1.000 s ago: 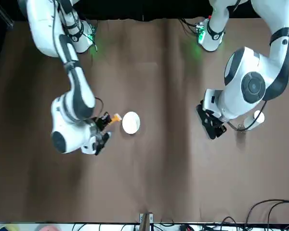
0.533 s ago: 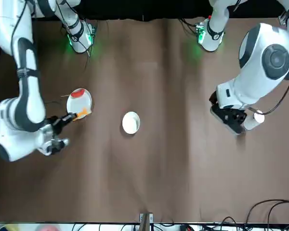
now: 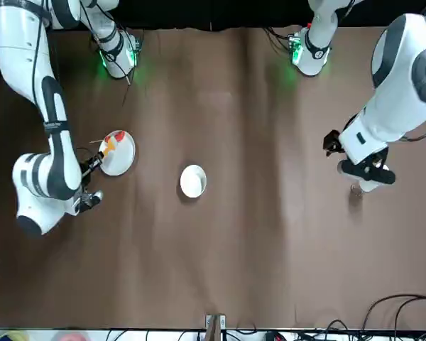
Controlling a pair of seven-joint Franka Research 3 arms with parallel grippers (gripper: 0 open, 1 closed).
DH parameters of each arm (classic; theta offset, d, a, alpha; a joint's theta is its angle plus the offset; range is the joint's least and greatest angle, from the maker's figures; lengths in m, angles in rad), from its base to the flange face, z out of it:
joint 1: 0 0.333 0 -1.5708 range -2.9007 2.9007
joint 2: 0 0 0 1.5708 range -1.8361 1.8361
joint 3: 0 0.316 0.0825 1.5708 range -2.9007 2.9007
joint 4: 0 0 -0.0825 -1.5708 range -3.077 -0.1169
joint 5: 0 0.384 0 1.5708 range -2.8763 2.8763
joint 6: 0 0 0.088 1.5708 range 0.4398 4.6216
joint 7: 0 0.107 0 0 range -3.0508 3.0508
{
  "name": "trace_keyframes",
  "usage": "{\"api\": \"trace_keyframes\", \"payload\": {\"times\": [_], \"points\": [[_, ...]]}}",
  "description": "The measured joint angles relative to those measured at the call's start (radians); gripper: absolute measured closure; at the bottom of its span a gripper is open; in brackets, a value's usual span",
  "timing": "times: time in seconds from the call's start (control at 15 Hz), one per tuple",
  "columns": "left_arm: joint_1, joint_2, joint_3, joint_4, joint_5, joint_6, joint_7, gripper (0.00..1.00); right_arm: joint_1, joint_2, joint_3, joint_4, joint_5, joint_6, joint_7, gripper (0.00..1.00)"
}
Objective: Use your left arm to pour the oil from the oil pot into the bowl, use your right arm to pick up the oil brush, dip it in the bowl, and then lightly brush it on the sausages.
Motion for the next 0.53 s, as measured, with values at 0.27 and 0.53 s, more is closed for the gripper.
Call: {"api": "trace_keyframes", "payload": {"times": [0.27, 0.53], "points": [[0.084, -0.049, 0.015, 0.000, 0.002, -0.011, -0.013, 0.00, -0.001, 0.009, -0.001, -0.092, 0.004, 0.009, 0.013, 0.95], [0.126, -0.051, 0.020, 0.004, 0.002, -0.008, -0.013, 0.00, -0.002, 0.018, -0.001, -0.148, 0.010, 0.057, 0.014, 0.95]]}}
